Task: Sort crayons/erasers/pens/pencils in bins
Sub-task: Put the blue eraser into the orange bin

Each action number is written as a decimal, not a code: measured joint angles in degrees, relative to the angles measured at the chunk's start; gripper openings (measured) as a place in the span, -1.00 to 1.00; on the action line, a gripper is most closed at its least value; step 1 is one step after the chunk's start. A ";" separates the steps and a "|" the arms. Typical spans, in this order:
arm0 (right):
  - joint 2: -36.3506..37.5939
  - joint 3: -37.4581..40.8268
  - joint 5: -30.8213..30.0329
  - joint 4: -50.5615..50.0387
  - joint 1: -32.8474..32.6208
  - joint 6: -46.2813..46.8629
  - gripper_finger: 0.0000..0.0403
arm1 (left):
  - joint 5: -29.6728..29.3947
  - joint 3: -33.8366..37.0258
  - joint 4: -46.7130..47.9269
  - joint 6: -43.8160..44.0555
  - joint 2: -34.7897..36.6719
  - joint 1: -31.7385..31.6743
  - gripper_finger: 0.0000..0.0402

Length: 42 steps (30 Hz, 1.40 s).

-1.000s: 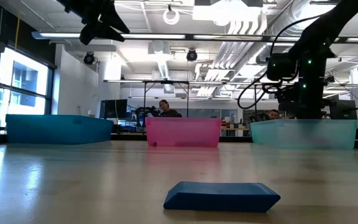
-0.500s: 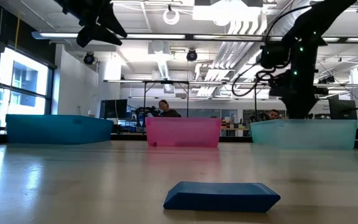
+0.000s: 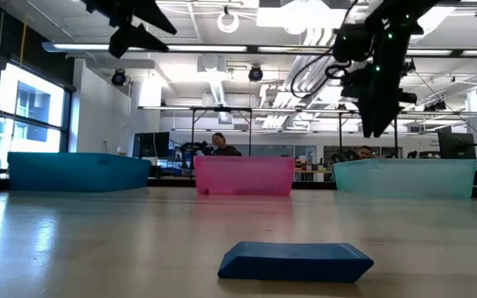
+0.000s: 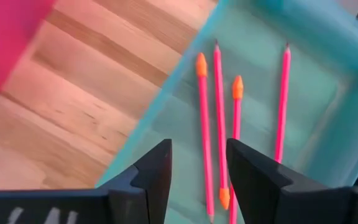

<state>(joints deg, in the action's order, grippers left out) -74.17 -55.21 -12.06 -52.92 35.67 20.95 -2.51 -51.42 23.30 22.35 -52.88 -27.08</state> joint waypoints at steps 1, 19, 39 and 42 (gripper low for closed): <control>0.00 -0.71 -0.45 -0.52 -0.73 0.02 -0.28 | 0.01 0.00 -0.68 0.08 0.00 0.38 0.03; 0.50 -8.54 -3.79 -6.49 -7.66 2.89 -0.28 | -1.05 -5.75 -16.74 -4.07 -2.99 11.66 0.06; 2.86 -8.58 -1.88 13.10 -41.47 23.65 -0.28 | -10.19 -19.39 32.75 -5.16 -9.86 13.32 0.06; 2.86 -8.58 -3.79 19.01 -45.01 24.18 -0.28 | -10.64 -19.17 38.19 -3.11 -10.35 13.32 0.06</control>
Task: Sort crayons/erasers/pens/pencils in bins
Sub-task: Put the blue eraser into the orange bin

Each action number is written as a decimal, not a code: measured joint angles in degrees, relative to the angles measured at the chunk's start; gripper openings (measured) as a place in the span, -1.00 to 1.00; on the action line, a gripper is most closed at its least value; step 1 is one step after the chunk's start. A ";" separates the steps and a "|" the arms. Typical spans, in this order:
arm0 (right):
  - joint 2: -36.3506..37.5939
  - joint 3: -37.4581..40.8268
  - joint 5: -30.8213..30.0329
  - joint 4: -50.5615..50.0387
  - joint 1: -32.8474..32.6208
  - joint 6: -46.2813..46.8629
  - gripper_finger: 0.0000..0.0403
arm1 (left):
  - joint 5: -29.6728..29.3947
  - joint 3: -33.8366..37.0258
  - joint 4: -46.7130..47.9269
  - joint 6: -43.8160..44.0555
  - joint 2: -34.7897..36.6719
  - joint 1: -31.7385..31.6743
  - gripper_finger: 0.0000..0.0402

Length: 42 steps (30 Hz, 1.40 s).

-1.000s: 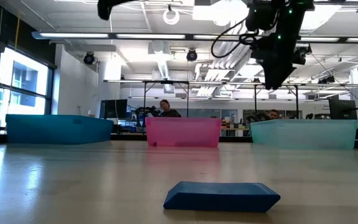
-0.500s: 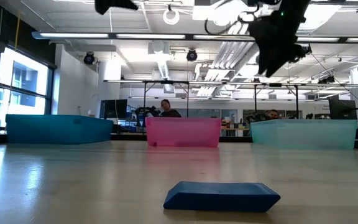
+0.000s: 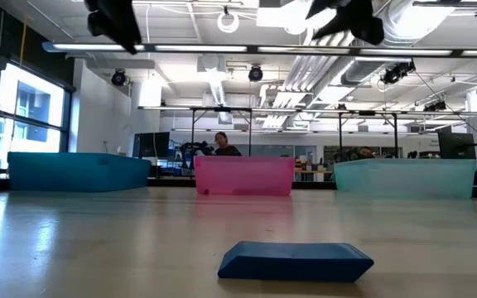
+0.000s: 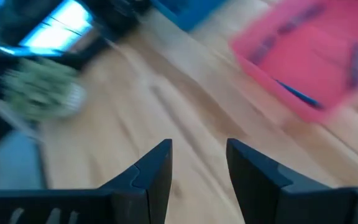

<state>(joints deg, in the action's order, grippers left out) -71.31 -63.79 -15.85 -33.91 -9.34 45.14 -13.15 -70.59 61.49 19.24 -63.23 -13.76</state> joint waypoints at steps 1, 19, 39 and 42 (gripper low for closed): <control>0.00 0.00 -0.47 2.37 -1.03 -0.04 -0.28 | 0.02 0.30 1.66 0.67 -0.08 0.00 0.06; -20.51 -27.64 -5.49 -11.93 -10.25 -8.08 -0.28 | -0.35 1.23 5.58 -5.07 0.01 0.81 0.06; -44.46 -43.41 4.59 -27.88 -19.31 -17.97 -0.28 | -0.35 1.23 5.58 -6.42 0.01 0.81 0.06; -45.74 -43.41 7.83 -26.03 -19.39 -16.33 -0.28 | -0.35 1.23 5.56 -6.42 0.01 0.81 0.06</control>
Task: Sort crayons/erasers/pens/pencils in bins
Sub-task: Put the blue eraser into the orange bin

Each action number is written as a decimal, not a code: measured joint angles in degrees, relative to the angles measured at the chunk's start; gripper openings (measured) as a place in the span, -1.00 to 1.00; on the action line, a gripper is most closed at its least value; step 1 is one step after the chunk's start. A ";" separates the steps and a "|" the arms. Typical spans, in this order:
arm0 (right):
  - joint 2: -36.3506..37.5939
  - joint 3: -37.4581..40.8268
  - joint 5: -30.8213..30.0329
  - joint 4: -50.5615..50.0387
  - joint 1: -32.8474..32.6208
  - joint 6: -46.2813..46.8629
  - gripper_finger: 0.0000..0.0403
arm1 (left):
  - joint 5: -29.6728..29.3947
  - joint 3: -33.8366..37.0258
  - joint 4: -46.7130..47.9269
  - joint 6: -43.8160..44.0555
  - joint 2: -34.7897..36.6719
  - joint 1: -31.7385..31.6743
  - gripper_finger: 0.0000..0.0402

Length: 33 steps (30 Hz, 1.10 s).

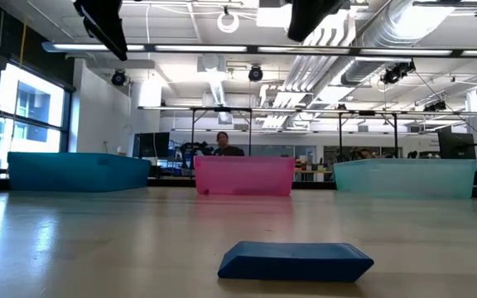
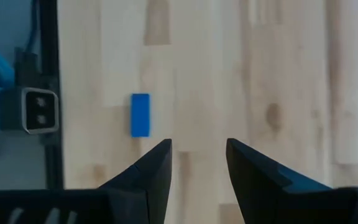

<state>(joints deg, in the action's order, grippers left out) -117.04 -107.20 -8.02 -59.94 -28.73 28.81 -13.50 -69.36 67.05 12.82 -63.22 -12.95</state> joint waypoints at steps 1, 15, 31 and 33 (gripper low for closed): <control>-0.49 0.00 0.75 0.89 0.03 0.77 -0.28 | 0.00 0.00 0.02 0.00 0.00 0.00 0.06; -7.70 0.00 5.64 7.92 -1.15 -0.52 -0.28 | -0.22 0.00 0.01 0.00 0.00 -0.02 0.06; -13.96 0.00 7.57 16.44 -2.94 -0.37 -0.28 | -0.21 0.00 1.33 0.00 0.00 -0.02 0.06; -14.88 0.00 7.55 16.38 -3.01 0.12 -0.28 | -0.22 0.00 1.36 0.00 0.02 -0.02 0.06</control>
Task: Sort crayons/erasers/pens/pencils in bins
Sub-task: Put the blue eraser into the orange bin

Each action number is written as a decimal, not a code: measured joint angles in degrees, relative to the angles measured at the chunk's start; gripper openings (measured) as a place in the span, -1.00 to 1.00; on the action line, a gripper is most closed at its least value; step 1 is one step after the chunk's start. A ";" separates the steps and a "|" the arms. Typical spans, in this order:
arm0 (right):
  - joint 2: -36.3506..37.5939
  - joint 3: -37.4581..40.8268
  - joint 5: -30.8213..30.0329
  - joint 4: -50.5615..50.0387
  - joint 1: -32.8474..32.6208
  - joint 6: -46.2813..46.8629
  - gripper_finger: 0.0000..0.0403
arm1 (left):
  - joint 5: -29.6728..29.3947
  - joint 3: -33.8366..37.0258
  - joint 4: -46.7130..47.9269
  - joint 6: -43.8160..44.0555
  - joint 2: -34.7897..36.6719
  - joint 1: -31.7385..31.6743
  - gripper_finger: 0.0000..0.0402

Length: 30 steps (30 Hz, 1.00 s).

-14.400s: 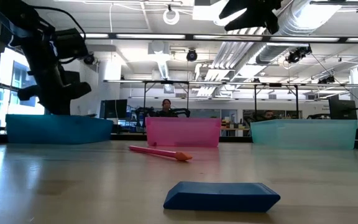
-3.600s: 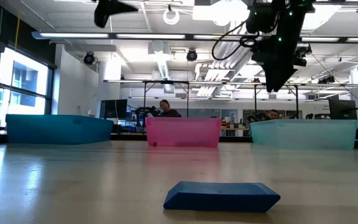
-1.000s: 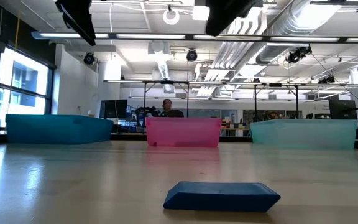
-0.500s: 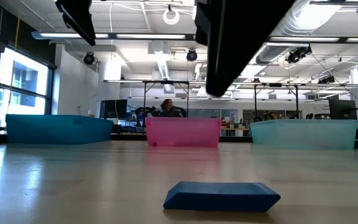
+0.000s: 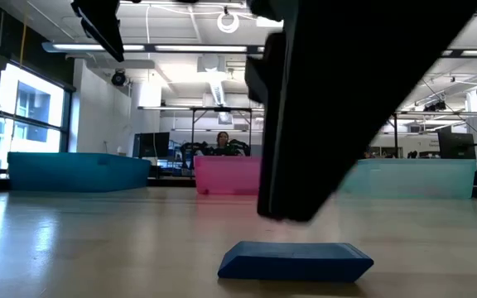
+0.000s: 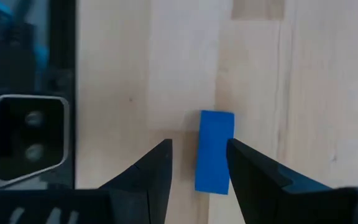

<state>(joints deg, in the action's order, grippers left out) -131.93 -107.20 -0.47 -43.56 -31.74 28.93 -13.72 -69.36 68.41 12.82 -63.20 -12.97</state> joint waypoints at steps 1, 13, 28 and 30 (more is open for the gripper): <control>-0.42 0.00 -0.03 -0.05 -0.01 0.80 -0.28 | 0.00 0.00 0.09 0.00 0.00 0.00 0.06; -1.73 0.00 -2.49 -0.62 -0.14 3.65 -0.28 | 0.02 0.00 0.40 0.00 0.00 0.00 0.06; -3.49 -0.24 -4.25 -3.81 -1.12 7.08 -0.36 | -0.60 0.00 1.02 0.00 0.00 0.00 0.06; -3.51 -0.25 -5.07 -5.23 -1.16 7.10 -0.43 | -0.63 0.00 1.02 0.00 0.00 0.00 0.06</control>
<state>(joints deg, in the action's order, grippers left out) -135.44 -107.44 -5.53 -48.79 -32.90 36.03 -14.35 -69.36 69.43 12.82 -63.20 -12.97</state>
